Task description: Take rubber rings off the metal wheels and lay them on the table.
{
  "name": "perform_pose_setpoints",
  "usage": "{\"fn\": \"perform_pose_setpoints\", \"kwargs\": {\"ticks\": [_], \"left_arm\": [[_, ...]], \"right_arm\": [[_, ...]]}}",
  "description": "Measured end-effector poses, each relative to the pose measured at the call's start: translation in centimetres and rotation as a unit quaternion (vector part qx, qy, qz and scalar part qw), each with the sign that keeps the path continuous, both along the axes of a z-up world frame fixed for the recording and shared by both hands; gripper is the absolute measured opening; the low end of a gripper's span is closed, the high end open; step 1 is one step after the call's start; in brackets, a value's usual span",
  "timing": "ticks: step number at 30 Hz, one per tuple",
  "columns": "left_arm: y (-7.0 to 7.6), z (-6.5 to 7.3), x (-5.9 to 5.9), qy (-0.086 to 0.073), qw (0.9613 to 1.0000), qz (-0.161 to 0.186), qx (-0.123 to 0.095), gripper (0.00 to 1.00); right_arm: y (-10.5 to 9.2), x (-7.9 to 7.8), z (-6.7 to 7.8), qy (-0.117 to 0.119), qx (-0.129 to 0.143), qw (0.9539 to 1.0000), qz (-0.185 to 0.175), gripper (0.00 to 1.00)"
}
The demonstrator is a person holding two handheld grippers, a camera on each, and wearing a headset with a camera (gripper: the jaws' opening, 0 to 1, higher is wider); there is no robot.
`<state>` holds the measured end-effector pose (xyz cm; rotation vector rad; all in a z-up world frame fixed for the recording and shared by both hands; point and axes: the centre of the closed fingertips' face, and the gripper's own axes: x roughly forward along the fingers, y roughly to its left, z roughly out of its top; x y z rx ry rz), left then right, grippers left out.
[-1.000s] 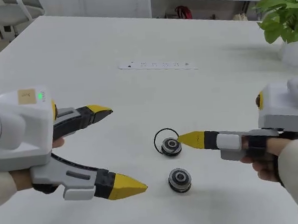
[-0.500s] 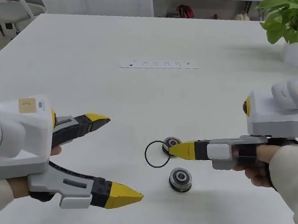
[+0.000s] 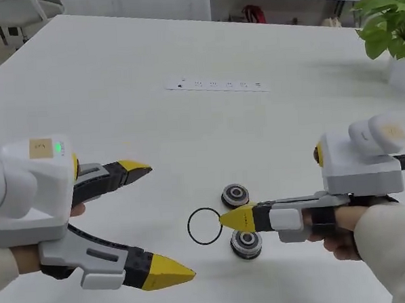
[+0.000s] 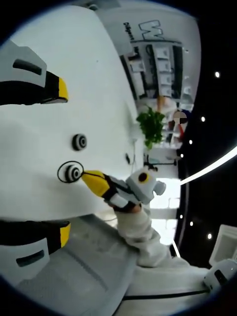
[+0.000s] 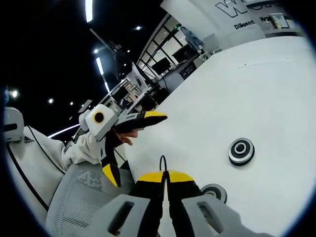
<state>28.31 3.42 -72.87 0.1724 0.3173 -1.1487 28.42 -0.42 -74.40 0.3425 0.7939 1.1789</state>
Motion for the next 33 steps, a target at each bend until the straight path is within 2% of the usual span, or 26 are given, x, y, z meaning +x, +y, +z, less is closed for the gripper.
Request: {"fn": "perform_pose_setpoints", "kwargs": {"ticks": [15, 28, 33], "left_arm": [[0.0, -0.3, -0.2, 0.011, 0.9999, 0.001, -0.006, 1.00], [-0.2, -0.3, -0.4, 0.013, 0.9999, -0.003, -0.006, 1.00], [-0.1, -0.3, -0.4, 0.014, 0.9999, -0.001, -0.006, 1.00]], "right_arm": [[0.4, -0.6, -2.2, -0.001, -0.036, 0.9992, 0.015, 0.00], [0.1, 0.0, -3.5, -0.012, -0.065, 0.9978, -0.002, 0.00], [0.1, 0.1, -3.6, -0.011, -0.067, 0.9977, -0.004, 0.00]]}}
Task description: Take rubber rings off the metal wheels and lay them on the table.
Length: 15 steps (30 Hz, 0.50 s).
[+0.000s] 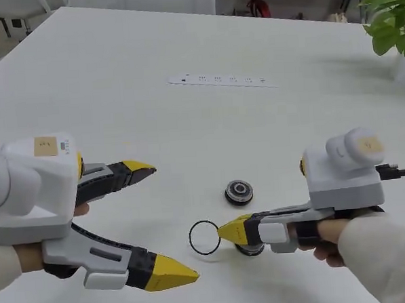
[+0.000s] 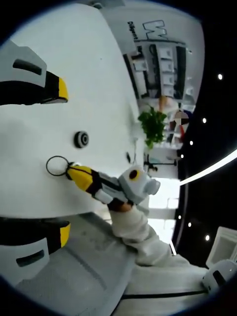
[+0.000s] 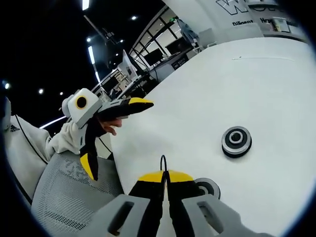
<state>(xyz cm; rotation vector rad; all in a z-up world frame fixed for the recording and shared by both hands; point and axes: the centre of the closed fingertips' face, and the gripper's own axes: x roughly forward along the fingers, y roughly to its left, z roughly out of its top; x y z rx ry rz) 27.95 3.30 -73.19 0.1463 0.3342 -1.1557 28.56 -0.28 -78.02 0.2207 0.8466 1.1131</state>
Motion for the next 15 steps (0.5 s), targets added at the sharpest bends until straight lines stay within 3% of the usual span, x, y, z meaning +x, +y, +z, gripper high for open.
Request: {"fn": "perform_pose_setpoints", "kwargs": {"ticks": [15], "left_arm": [[-0.06, -0.32, -0.20, 0.006, 1.0000, -0.005, 0.004, 1.00]], "right_arm": [[-0.15, 0.08, -0.88, 0.000, -0.013, 0.9999, 0.009, 0.00]]}}
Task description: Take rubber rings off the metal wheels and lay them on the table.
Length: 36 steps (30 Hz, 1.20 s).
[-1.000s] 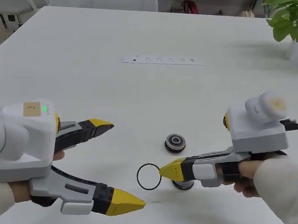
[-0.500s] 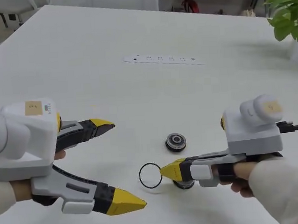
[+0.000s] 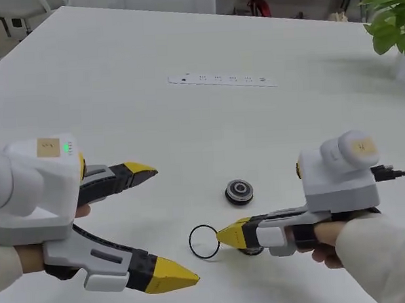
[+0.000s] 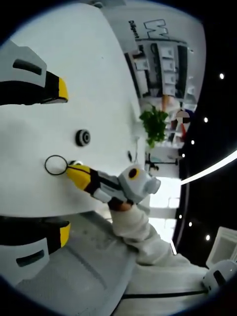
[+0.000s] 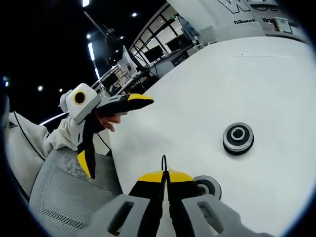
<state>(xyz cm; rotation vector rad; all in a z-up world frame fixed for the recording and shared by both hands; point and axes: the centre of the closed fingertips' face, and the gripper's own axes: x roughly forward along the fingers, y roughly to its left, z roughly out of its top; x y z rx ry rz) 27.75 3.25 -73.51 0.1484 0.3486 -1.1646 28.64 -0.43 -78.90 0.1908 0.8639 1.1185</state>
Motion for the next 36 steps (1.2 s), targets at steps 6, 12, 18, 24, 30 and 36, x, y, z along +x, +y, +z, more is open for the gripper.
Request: {"fn": "perform_pose_setpoints", "kwargs": {"ticks": [6, 12, 18, 24, 30, 36], "left_arm": [[0.01, -0.02, -0.02, 0.001, 1.0000, 0.000, 0.000, 1.00], [0.00, -0.09, -0.05, 0.002, 1.0000, -0.001, 0.002, 1.00], [0.01, -0.24, -0.07, 0.004, 1.0000, -0.001, 0.004, 1.00], [0.03, -0.31, -0.06, 0.006, 1.0000, 0.000, 0.005, 1.00], [0.01, -0.38, -0.09, 0.007, 1.0000, 0.000, 0.007, 1.00], [0.03, -0.43, -0.11, 0.008, 0.9999, 0.000, 0.008, 1.00]], "right_arm": [[-0.08, 0.13, -0.23, -0.004, -0.006, 1.0000, 0.000, 0.00], [-0.12, 0.27, -0.37, -0.013, -0.013, 0.9998, 0.002, 0.01], [-0.16, 0.30, -0.50, -0.020, -0.019, 0.9996, 0.007, 0.03], [-0.21, 0.38, -0.45, -0.029, -0.024, 0.9992, 0.011, 0.04], [-0.30, 0.45, -0.40, -0.048, -0.036, 0.9980, 0.021, 0.06], [-0.57, 0.83, -0.20, -0.057, -0.039, 0.9974, 0.019, 0.07]]}}
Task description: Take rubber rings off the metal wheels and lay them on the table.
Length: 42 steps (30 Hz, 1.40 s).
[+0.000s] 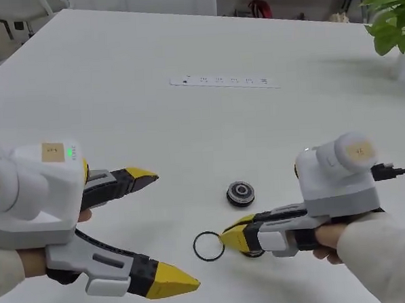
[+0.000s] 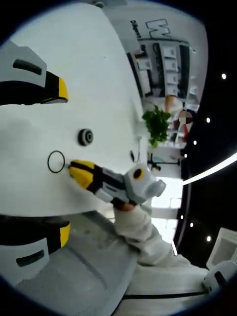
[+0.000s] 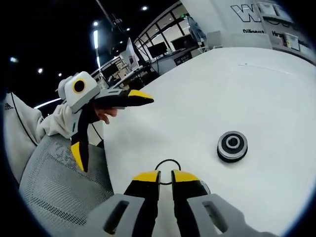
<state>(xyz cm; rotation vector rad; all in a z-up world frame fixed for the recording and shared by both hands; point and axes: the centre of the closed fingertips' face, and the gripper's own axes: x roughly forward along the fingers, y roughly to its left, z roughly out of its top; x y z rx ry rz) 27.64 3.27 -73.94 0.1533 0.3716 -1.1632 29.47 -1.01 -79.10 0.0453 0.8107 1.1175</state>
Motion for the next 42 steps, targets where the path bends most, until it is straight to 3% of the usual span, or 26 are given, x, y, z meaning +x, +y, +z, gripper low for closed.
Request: {"fn": "perform_pose_setpoints", "kwargs": {"ticks": [17, 33, 42], "left_arm": [[0.0, 0.0, 0.0, 0.000, 1.0000, 0.001, 0.001, 1.00], [0.0, 0.2, 0.0, 0.000, 1.0000, 0.002, 0.001, 1.00], [-0.1, 0.6, 0.2, -0.003, 1.0000, 0.003, -0.004, 1.00]], "right_arm": [[-1.8, 2.6, 2.3, -0.020, 0.035, 0.9977, -0.055, 0.08], [-5.0, 5.1, 5.0, -0.039, 0.077, 0.9874, -0.133, 0.10], [-6.7, 5.7, 5.7, -0.036, 0.098, 0.9811, -0.163, 0.12]]}}
